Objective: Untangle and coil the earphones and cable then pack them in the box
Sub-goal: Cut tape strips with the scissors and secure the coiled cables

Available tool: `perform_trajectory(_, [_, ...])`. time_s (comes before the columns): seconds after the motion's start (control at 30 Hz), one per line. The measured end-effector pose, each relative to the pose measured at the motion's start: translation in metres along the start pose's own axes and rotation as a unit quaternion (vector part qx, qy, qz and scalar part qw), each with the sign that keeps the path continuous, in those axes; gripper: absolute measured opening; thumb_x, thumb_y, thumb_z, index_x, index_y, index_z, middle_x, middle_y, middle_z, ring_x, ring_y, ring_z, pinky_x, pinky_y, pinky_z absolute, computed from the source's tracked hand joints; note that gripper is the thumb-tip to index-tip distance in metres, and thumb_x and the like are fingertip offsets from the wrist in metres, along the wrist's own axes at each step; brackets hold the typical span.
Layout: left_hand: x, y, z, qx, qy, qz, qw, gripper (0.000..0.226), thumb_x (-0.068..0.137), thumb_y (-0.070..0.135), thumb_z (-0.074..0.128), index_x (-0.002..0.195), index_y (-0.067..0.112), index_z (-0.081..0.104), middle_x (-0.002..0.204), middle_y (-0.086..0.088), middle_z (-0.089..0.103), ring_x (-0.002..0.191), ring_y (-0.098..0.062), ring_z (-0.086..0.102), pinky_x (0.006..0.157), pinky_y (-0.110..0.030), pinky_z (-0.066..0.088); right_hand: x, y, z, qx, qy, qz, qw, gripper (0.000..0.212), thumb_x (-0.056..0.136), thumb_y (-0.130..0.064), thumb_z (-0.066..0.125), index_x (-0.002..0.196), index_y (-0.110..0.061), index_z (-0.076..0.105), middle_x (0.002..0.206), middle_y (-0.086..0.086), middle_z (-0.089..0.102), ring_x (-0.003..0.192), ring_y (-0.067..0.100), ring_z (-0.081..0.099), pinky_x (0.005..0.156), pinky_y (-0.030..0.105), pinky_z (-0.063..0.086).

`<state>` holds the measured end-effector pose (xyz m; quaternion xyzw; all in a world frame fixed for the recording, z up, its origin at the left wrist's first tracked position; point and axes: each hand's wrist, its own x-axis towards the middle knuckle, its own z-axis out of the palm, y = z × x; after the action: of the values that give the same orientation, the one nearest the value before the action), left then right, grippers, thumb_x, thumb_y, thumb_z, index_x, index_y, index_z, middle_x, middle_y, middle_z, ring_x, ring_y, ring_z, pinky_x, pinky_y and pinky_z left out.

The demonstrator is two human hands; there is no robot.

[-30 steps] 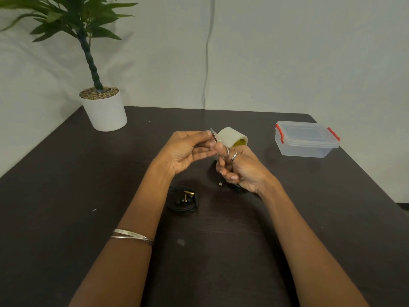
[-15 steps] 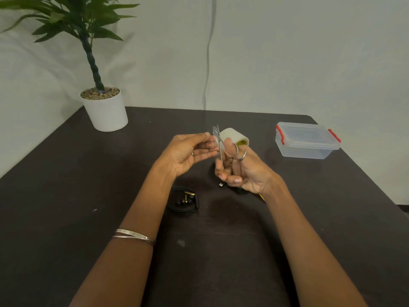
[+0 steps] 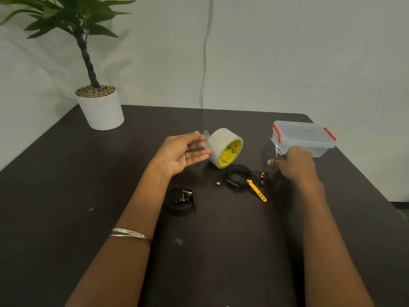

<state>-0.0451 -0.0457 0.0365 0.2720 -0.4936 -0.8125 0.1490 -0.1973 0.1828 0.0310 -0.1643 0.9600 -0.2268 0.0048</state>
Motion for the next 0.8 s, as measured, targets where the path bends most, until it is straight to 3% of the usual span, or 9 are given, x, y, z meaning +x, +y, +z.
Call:
perform_trajectory(0.1, [0.002,-0.002,-0.001,-0.011,0.01,0.003,1.0,0.018,0.092,0.019,0.062,0.089,0.003,0.069,0.074,-0.011,0.068,0.067,-0.027,0.072,0.061,-0.037,0.061,0.002,-0.003,0.003,-0.042,-0.066,0.033,0.996,0.037,0.083,-0.035,0.072,0.086,-0.008,0.047,0.098,0.016,0.054,0.099,0.038,0.054,0.072,0.035,0.04])
perform_trajectory(0.2, [0.004,-0.002,-0.002,-0.018,0.01,0.006,1.0,0.018,0.092,0.019,0.062,0.087,0.004,0.068,0.073,-0.011,0.068,0.068,-0.026,0.072,0.063,-0.039,0.061,0.001,0.0,0.004,-0.081,-0.09,0.053,0.991,0.027,0.089,-0.027,0.065,0.101,-0.007,0.052,0.122,0.023,0.05,0.1,0.038,0.05,0.075,0.035,0.039])
perform_trajectory(0.33, [0.008,-0.004,-0.003,-0.028,0.012,0.007,1.0,0.017,0.092,0.019,0.061,0.087,0.004,0.069,0.079,-0.011,0.068,0.074,-0.028,0.072,0.065,-0.042,0.06,-0.004,0.005,-0.001,-0.077,-0.073,0.085,0.991,0.026,0.089,-0.021,0.066,0.104,-0.003,0.053,0.123,0.025,0.049,0.09,0.035,0.047,0.073,0.033,0.037])
perform_trajectory(0.4, [0.009,-0.005,-0.003,-0.036,0.014,0.007,0.999,0.018,0.092,0.018,0.06,0.087,0.004,0.069,0.078,-0.012,0.068,0.076,-0.029,0.072,0.065,-0.043,0.06,-0.009,0.004,-0.003,-0.082,-0.018,0.079,0.993,0.026,0.089,-0.018,0.067,0.104,-0.002,0.054,0.116,0.025,0.052,0.094,0.039,0.053,0.072,0.034,0.039])
perform_trajectory(0.5, [0.009,-0.005,-0.004,-0.045,0.019,0.006,0.999,0.016,0.092,0.015,0.06,0.089,0.002,0.069,0.075,-0.012,0.069,0.076,-0.03,0.072,0.063,-0.043,0.06,-0.011,-0.013,-0.009,-0.008,0.079,-0.032,0.996,0.022,0.09,-0.015,0.065,0.105,0.001,0.059,0.107,0.022,0.06,0.106,0.039,0.058,0.075,0.031,0.04])
perform_trajectory(0.57, [0.01,-0.005,-0.005,-0.044,0.024,0.006,0.999,0.015,0.092,0.014,0.061,0.092,0.001,0.068,0.074,-0.012,0.069,0.073,-0.029,0.072,0.062,-0.043,0.06,-0.01,-0.036,-0.013,0.1,0.042,-0.167,0.98,0.046,0.09,-0.016,0.065,0.133,-0.005,0.051,0.128,0.013,0.059,0.123,0.027,0.053,0.093,0.023,0.037])
perform_trajectory(0.63, [0.009,-0.005,-0.006,-0.041,0.028,0.005,0.999,0.015,0.091,0.013,0.061,0.096,0.001,0.068,0.074,-0.011,0.07,0.072,-0.028,0.073,0.061,-0.043,0.06,-0.008,-0.059,-0.013,0.084,-0.046,-0.293,0.951,0.069,0.091,-0.022,0.064,0.15,-0.018,0.027,0.15,0.006,0.04,0.14,0.022,0.033,0.112,0.035,0.027])
perform_trajectory(0.7, [0.009,-0.004,-0.008,-0.031,0.033,0.008,0.999,0.013,0.09,0.013,0.063,0.096,0.003,0.069,0.074,-0.01,0.07,0.072,-0.026,0.073,0.06,-0.041,0.059,-0.003,-0.076,-0.007,-0.004,-0.115,-0.33,0.937,0.077,0.094,-0.023,0.06,0.153,-0.024,0.011,0.157,0.004,0.027,0.146,0.022,0.017,0.113,0.051,0.017])
perform_trajectory(0.8, [0.009,-0.001,-0.013,-0.003,0.042,0.015,0.999,0.012,0.09,0.015,0.063,0.092,0.006,0.07,0.076,-0.007,0.07,0.073,-0.024,0.072,0.063,-0.039,0.06,0.012,-0.08,0.003,-0.045,-0.128,-0.311,0.941,0.074,0.094,-0.019,0.059,0.153,-0.024,0.015,0.154,0.003,0.033,0.142,0.027,0.025,0.11,0.054,0.019])
